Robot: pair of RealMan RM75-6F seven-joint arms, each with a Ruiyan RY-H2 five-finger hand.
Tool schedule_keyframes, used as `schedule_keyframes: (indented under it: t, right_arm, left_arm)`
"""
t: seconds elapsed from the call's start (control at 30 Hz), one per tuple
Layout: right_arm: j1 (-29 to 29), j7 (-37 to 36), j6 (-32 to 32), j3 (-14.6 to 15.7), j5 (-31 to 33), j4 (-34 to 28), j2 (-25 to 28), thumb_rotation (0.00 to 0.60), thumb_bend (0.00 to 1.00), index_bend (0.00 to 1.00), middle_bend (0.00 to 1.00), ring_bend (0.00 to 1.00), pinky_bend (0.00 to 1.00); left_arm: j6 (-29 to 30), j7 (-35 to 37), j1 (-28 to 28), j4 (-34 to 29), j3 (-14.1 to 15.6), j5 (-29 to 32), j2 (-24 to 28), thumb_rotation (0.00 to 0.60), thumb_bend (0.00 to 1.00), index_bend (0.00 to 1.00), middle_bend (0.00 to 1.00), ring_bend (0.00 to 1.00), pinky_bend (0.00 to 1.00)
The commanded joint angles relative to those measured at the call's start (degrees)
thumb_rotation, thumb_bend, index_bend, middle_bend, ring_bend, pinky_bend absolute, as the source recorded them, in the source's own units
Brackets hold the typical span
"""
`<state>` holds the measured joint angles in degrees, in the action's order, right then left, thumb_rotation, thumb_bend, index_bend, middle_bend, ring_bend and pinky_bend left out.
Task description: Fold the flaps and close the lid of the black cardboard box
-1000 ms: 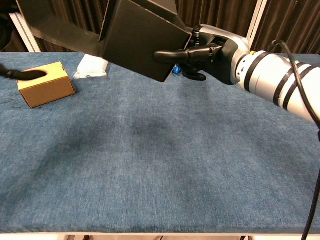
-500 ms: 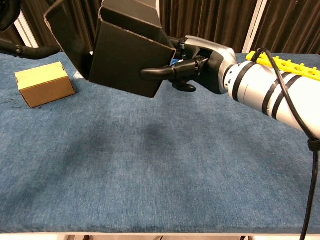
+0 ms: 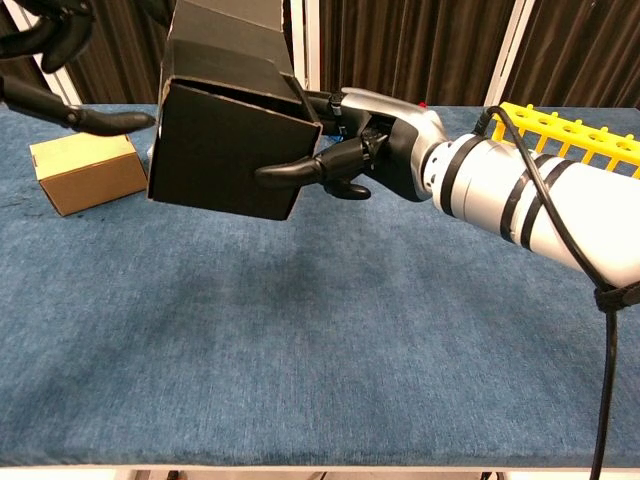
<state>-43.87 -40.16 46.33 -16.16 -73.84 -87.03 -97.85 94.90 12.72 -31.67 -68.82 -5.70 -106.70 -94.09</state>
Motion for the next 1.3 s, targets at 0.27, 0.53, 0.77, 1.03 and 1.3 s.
schedule_keyframes:
  t: [0.27, 0.53, 0.77, 1.03, 1.3]
  right_arm:
    - [-0.79, 1.64, -0.59, -0.39, 0.98, 1.11, -0.68, 0.600, 0.12, 0.42, 0.41, 0.86, 1.00]
    - [-1.78, 3.72, -1.49, -0.48, 1.84, 3.48, -1.72, 0.600, 0.12, 0.42, 0.41, 0.86, 1.00]
    - [-2.89, 3.89, -3.46, 0.10, 2.28, 8.34, -4.13, 0.600, 0.13, 0.42, 0.41, 0.86, 1.00]
    - [-3.93, -0.92, -5.36, 1.88, -1.35, 16.62, -7.59, 0.600, 0.15, 0.42, 0.40, 0.85, 1.00]
    - [-4.36, -9.16, -3.62, 5.47, -8.27, 26.36, -11.02, 0.600, 0.16, 0.42, 0.39, 0.85, 1.00]
  left_arm:
    - [-3.44, -0.46, -2.11, 1.91, 3.68, -2.69, 3.39, 0.600, 0.12, 0.48, 0.41, 0.83, 1.00]
    - [-4.17, -0.04, -3.19, 6.18, 5.44, -3.74, 1.98, 0.600, 0.12, 0.48, 0.41, 0.82, 0.99]
    - [-4.69, 1.45, -3.24, 13.76, 6.53, -2.73, -2.71, 0.600, 0.12, 0.48, 0.41, 0.82, 0.99]
    - [-5.54, 3.60, -3.58, 25.44, 8.25, -2.21, -9.67, 0.600, 0.12, 0.48, 0.42, 0.81, 0.98]
    - [-5.23, 5.47, -3.61, 35.16, 10.34, -2.16, -15.16, 0.600, 0.12, 0.48, 0.42, 0.81, 0.97]
